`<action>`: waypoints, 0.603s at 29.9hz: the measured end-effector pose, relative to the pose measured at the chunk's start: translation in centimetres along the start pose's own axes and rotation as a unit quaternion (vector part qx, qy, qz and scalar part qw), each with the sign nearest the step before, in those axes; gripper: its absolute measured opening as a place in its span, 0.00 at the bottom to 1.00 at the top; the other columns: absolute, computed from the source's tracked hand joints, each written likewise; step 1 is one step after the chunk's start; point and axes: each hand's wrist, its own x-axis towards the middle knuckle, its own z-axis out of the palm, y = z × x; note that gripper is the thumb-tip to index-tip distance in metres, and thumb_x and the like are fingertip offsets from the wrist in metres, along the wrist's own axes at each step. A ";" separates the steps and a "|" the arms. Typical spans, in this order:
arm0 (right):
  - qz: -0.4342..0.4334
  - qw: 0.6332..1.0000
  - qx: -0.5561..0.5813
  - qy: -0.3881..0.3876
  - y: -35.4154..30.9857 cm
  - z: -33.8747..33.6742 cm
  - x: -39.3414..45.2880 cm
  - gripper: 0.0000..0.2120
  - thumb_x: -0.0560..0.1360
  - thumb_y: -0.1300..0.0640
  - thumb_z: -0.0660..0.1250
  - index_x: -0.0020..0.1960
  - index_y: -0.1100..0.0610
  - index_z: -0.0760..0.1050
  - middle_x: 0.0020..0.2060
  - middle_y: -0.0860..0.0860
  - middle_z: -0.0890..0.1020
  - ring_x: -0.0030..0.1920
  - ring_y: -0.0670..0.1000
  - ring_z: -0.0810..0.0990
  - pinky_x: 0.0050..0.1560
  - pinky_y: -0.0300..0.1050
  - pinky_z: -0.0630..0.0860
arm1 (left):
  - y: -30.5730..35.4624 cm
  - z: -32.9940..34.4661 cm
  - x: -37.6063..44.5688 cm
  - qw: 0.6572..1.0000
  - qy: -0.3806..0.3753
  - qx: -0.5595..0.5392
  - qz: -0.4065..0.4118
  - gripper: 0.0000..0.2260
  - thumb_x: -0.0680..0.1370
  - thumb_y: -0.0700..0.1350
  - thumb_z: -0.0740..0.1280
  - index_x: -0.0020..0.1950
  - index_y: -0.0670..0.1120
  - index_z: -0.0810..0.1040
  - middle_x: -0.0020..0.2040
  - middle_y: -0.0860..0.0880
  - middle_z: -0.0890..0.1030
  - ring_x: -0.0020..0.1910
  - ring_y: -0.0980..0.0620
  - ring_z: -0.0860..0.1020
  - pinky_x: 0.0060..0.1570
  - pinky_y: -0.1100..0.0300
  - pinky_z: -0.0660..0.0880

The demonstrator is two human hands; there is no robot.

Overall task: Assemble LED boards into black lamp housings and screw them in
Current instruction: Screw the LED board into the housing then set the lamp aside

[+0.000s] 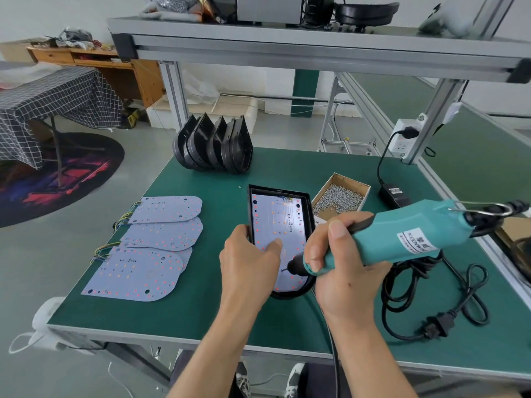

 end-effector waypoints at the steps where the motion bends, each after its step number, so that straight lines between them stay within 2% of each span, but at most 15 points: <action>1: 0.001 1.000 0.001 -0.001 0.0 0.0 0.0 0.05 0.76 0.58 0.67 0.42 0.52 0.73 0.24 0.53 0.71 0.23 0.51 0.69 0.30 0.40 0.69 | 0.0 0.0 0.0 1.000 -0.001 0.001 0.000 0.06 0.73 0.48 0.74 0.44 0.52 0.78 0.38 0.60 0.83 0.35 0.63 0.79 0.30 0.67 0.69; 5: 0.004 1.000 0.002 -0.017 0.0 -0.3 0.1 0.04 0.76 0.58 0.67 0.43 0.51 0.75 0.25 0.52 0.73 0.23 0.52 0.70 0.31 0.39 0.70 | -0.1 0.2 0.0 1.000 -0.003 0.000 -0.004 0.06 0.73 0.48 0.74 0.44 0.52 0.78 0.38 0.60 0.83 0.37 0.62 0.80 0.31 0.64 0.70; 8: 0.011 0.999 0.000 -0.033 0.0 -0.6 0.0 0.01 0.77 0.57 0.68 0.48 0.52 0.78 0.26 0.54 0.75 0.24 0.52 0.71 0.32 0.40 0.71 | -0.5 0.3 0.0 1.000 -0.005 -0.010 -0.007 0.06 0.73 0.49 0.74 0.44 0.53 0.78 0.36 0.62 0.83 0.36 0.63 0.80 0.28 0.70 0.69; 11: 0.025 0.999 0.006 -0.026 -0.4 -1.0 0.0 0.02 0.76 0.55 0.69 0.48 0.51 0.80 0.27 0.53 0.75 0.25 0.52 0.71 0.32 0.41 0.69 | -1.3 0.6 0.1 1.000 -0.015 -0.006 -0.024 0.06 0.73 0.49 0.74 0.45 0.53 0.77 0.38 0.59 0.83 0.38 0.60 0.81 0.28 0.69 0.69; 14: 0.023 0.999 0.039 0.014 -1.4 -2.0 0.9 0.03 0.76 0.53 0.70 0.47 0.52 0.79 0.27 0.51 0.75 0.25 0.50 0.70 0.31 0.41 0.67 | -2.7 0.9 0.2 0.998 -0.026 0.008 -0.056 0.06 0.74 0.48 0.74 0.45 0.52 0.77 0.40 0.58 0.82 0.37 0.61 0.80 0.29 0.67 0.69; 18: 0.069 0.988 0.054 0.128 -1.9 -4.1 2.3 0.05 0.78 0.54 0.67 0.47 0.55 0.74 0.28 0.49 0.74 0.26 0.49 0.68 0.32 0.41 0.69 | -3.4 1.3 0.6 0.995 -0.051 -0.005 -0.080 0.06 0.75 0.50 0.73 0.46 0.50 0.78 0.42 0.55 0.84 0.40 0.55 0.82 0.35 0.60 0.73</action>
